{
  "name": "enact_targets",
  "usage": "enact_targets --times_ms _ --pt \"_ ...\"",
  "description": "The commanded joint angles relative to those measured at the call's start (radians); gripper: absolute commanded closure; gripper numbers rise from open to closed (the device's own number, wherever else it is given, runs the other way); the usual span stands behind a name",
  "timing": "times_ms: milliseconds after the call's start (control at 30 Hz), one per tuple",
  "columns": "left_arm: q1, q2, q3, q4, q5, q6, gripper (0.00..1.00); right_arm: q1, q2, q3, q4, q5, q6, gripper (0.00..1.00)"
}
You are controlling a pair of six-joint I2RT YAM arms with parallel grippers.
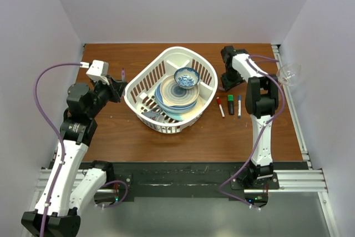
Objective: Insert the pens into the pen caps
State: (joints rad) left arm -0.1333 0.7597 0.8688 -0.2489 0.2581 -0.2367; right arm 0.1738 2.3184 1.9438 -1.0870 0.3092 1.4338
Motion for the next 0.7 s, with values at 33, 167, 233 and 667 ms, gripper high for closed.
enact_targets --times_ms 33,167,233,667 --pt "-0.005 -0.002 0.047 0.079 0.039 -0.033 1.00 0.007 0.021 -0.029 0.137 0.068 -0.122 0.70" --pt "-0.005 -0.014 0.052 0.102 0.041 -0.056 1.00 0.007 0.022 -0.022 0.156 0.085 -0.222 0.76" --pt "-0.005 -0.019 0.053 0.100 0.044 -0.059 1.00 0.003 0.012 -0.032 0.206 0.099 -0.306 0.79" --pt "-0.005 -0.063 0.082 0.059 0.033 -0.065 1.00 -0.013 0.047 0.055 0.266 0.047 -0.645 0.68"
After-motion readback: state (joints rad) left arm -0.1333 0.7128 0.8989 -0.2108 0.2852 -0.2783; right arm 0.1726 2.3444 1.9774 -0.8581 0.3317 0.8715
